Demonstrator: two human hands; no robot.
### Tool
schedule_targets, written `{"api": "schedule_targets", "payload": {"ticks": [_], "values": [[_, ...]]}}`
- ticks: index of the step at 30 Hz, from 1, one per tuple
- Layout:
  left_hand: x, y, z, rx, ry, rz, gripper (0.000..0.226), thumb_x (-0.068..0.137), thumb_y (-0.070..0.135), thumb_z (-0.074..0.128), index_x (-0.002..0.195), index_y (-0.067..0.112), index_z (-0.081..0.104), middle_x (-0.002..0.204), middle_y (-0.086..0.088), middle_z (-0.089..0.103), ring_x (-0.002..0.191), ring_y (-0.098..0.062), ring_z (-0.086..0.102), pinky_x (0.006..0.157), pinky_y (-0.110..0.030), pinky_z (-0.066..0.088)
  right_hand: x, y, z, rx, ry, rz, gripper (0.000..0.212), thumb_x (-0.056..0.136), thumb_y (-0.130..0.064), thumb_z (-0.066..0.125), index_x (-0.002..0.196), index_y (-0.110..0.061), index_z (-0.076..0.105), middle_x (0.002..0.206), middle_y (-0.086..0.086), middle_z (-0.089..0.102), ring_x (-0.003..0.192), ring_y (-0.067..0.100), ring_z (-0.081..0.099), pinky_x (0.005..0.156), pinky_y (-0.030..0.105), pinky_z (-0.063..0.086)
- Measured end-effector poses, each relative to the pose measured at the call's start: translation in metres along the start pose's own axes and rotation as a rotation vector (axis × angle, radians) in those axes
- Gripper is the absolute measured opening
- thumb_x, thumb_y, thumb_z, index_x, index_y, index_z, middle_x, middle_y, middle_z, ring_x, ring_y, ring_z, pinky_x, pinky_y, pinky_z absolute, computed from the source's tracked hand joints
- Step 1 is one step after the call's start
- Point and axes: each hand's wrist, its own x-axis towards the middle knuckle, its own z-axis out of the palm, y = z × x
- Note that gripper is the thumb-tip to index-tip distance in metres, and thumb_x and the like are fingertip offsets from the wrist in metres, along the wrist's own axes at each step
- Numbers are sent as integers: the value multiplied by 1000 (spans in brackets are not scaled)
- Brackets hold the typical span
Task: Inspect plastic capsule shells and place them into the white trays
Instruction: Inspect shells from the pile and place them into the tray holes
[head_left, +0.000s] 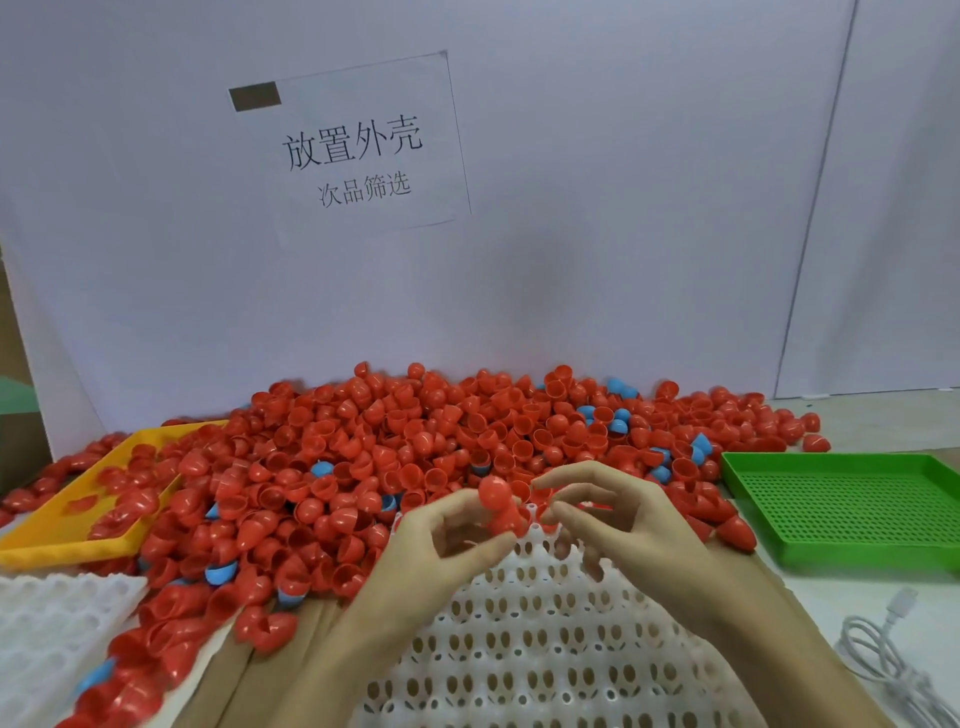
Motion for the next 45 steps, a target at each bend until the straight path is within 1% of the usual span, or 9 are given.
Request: {"api": "schedule_targets", "payload": {"ticks": [4,9,17,24,27,34,38,42,45], "values": [[-4,-8,10,-32,-11,-19,30,94,24,79,119,40,76,116,6,77,101,-13,73,92,-27,57,-2,-3,4,-65,-80,-23,25,99,-25,75,123,-28,72,105,5,76,83,26,77,62,30,58],[-8,-8,10,-59,-17,19,31,100,22,71,122,44,74,108,8,78,92,-9,71,84,-21,56,-2,-4,8,-79,-53,1,25,95,-22,79,117,-31,70,100,5,74,78,25,75,59,31,57],[-11,-12,11,-85,-73,57,28,105,44,59,125,30,73,91,2,72,79,-15,64,82,-26,56,-4,0,16,-232,95,-142,18,88,-36,82,104,-30,81,89,-1,76,66,21,70,60,35,60],[-6,-16,10,-287,63,-18,66,97,73,49,91,13,75,73,-8,67,62,-18,59,57,-25,50,-5,-1,9,-229,96,-164,19,92,-52,73,98,-36,80,91,-1,76,63,19,69,58,19,53],[-5,-15,8,-323,120,-45,70,97,75,47,75,13,73,65,-10,63,54,-14,57,52,-24,49,-5,-1,9,-238,66,-147,13,97,-41,72,108,-38,78,100,-2,75,70,21,72,56,16,51],[-9,-11,7,-288,121,-99,79,101,70,41,57,8,61,53,-13,54,48,-18,49,61,-21,50,-10,-13,20,-256,-56,-229,38,100,-16,67,129,-42,73,124,-9,67,100,23,71,60,31,62],[-13,-5,7,-333,32,-162,80,100,73,47,46,14,57,44,-7,48,46,-20,48,61,-24,50,-15,-21,31,-369,-94,-292,37,96,-15,75,125,-39,75,129,-10,65,110,18,70,71,27,61],[-14,-2,10,-404,2,-186,81,98,70,52,43,12,48,41,-6,40,43,-19,42,54,-26,46,-17,-24,36,-495,-31,-350,15,92,-28,76,106,-29,79,122,-14,67,109,12,68,74,23,58],[-14,-2,12,-381,-28,-190,80,97,73,47,43,14,52,41,-6,43,43,-20,43,53,-26,45,-17,-20,39,-500,5,-326,5,93,-19,74,97,-21,78,117,-14,69,105,12,69,73,20,56]]}}
